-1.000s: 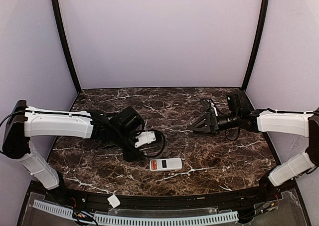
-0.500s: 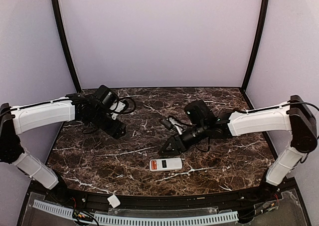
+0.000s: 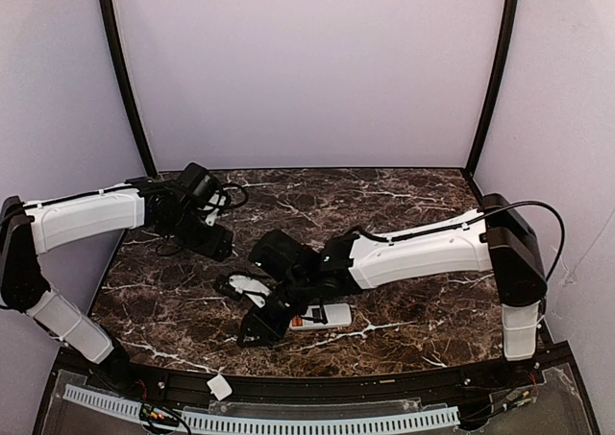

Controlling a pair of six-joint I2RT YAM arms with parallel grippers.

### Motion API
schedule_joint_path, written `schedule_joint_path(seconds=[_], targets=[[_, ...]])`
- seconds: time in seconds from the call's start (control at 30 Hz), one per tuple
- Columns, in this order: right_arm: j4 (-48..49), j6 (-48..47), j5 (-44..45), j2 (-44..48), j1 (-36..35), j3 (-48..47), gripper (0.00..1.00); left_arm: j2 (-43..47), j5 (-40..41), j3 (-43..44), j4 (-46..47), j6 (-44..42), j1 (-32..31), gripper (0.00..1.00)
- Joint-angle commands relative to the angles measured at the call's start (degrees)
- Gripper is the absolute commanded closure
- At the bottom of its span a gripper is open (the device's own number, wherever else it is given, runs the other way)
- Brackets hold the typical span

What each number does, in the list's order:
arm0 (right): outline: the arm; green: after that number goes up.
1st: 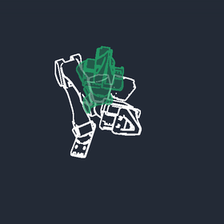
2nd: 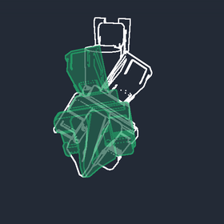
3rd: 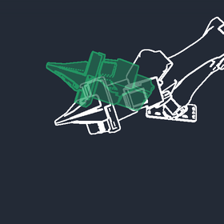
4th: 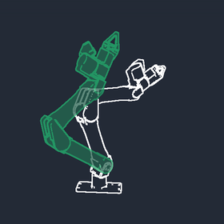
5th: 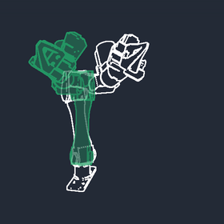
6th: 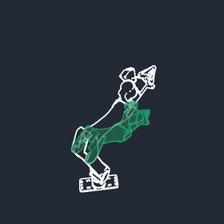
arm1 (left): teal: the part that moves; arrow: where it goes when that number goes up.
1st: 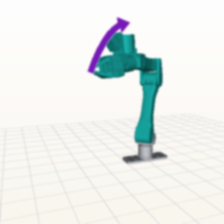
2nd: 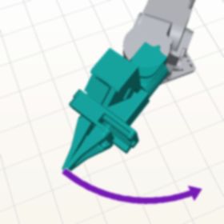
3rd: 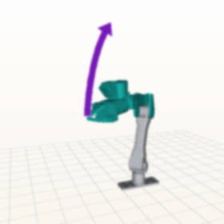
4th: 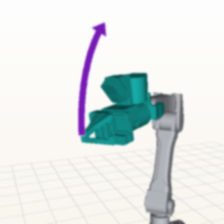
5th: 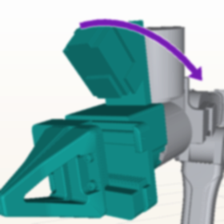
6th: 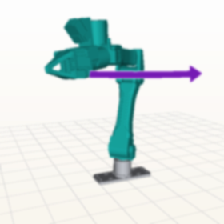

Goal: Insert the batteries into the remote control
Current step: Pick up the battery cover from the corner of the board.

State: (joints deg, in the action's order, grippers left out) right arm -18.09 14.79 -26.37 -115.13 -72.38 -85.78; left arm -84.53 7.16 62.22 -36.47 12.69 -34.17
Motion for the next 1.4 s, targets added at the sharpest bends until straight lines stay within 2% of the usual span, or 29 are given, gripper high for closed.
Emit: schedule_joint_path(seconds=[0.0, 0.43, 0.87, 1.37], targets=[[-8.1, -4.4, 4.5, -5.6, -3.7, -7.0, 0.63, 2.2, 0.0, -0.7, 0.0, 0.8, 0.5, 0.26], [-18.3, -3.5, 11.3, -16.5, -11.0, -22.3, 0.71, 8.8, -2.5, -7.2, 2.3, 2.2, 0.5, 0.26], [-25.8, -0.3, 15.5, -24.9, -13.2, -35.2, 0.76, 15.3, -4.8, -10.6, 2.0, 2.0, 0.6, 0.23], [-33.3, 1.6, 21.5, -32.0, -15.2, -45.0, 0.79, 21.4, -5.7, -13.1, 0.8, 1.4, 0.5, 0.20]])
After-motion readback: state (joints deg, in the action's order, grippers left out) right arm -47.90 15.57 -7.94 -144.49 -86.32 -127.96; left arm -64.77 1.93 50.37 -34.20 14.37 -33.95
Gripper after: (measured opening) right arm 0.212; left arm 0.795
